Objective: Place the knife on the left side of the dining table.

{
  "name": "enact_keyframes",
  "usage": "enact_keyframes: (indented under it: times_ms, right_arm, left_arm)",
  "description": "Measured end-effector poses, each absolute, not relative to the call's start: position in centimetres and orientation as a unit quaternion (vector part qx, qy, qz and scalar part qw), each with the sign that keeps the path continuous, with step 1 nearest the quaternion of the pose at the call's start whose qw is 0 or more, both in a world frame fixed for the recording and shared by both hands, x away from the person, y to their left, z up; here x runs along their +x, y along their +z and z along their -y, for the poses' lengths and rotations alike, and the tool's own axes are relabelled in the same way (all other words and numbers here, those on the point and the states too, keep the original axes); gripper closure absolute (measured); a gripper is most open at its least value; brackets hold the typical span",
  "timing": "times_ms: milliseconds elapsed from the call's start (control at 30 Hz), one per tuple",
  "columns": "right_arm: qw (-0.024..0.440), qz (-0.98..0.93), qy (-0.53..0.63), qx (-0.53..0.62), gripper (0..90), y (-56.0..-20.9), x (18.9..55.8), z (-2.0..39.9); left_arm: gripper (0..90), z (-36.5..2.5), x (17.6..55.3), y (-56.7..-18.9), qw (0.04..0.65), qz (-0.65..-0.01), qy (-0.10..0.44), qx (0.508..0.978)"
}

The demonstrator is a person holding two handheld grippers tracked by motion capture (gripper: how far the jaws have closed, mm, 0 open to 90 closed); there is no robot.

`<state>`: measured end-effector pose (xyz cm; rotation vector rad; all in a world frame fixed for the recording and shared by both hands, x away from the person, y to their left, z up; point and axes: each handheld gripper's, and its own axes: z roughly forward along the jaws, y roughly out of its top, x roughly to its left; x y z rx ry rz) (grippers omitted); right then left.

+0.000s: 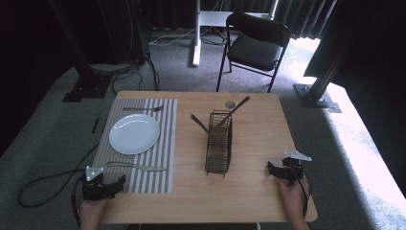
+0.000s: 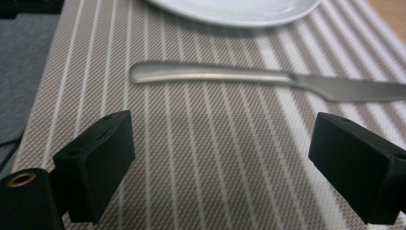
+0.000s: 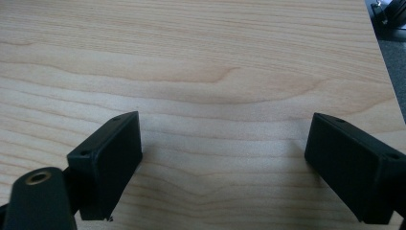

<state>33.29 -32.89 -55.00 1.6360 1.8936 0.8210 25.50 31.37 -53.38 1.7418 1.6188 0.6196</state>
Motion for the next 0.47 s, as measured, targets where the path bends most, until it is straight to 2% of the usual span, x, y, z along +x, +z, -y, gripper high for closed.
enact_keyframes:
  times_ms: [67,100,467]
  right_arm:
    - [0.251,-0.696,0.302,0.601,11.9,-55.00,33.29,32.89]
    - [0.251,-0.696,0.302,0.601,11.9,-55.00,33.29,32.89]
    - [0.251,-0.696,0.302,0.602,11.9,-55.00,33.29,32.89]
  left_arm:
    - [7.5,-31.61,25.04,-53.67,0.325,-0.618,0.250,0.671]
    - [0.0,-31.61,25.04,-53.67,0.325,-0.618,0.250,0.671]
    - [0.0,-31.67,25.13,-54.20,0.314,-0.609,0.251,0.684]
